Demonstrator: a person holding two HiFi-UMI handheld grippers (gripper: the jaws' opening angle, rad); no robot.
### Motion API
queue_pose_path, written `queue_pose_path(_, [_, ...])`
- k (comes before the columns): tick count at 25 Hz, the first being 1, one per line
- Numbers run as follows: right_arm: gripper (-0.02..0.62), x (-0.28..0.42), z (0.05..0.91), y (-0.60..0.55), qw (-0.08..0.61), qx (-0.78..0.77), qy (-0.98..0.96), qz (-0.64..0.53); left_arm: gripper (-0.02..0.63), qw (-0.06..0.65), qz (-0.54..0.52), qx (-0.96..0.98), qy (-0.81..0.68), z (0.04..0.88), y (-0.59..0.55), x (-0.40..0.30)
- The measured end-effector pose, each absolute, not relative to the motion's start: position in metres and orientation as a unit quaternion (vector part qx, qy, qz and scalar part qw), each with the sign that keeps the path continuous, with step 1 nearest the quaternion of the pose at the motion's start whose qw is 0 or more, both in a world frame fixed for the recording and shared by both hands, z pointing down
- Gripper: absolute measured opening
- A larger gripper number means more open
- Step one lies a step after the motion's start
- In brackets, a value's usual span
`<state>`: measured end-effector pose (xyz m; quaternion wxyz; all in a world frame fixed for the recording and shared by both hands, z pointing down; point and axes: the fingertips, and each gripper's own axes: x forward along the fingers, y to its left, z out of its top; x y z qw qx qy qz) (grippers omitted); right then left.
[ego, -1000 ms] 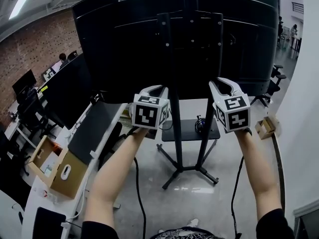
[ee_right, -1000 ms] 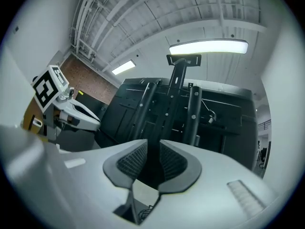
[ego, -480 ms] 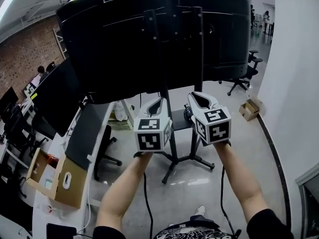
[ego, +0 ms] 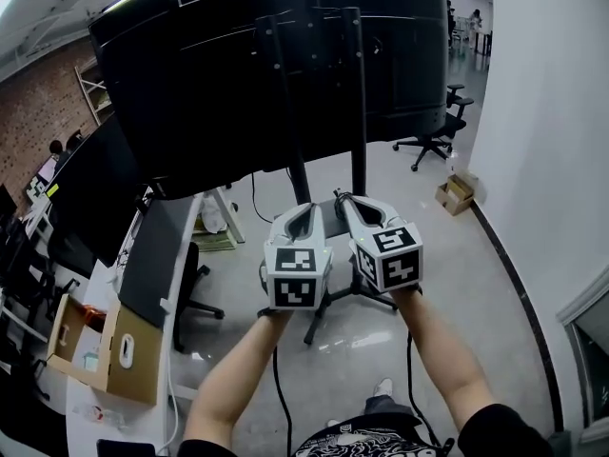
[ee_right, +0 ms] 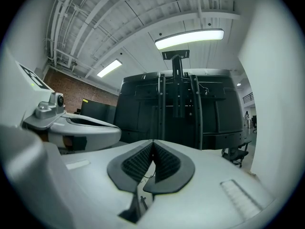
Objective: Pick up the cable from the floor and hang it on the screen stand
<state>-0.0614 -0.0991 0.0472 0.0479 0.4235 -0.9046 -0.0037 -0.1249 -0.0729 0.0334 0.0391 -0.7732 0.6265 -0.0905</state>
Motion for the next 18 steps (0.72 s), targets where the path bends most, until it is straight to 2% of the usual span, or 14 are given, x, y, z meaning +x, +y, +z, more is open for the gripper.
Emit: queue_pose_path(18, [0.005, -0.044, 0.041, -0.088, 0.055, 0.449, -0.892, -0.015, 0.002, 0.026, -0.068, -0.795, 0.603, 0.035, -0.069, -0.102])
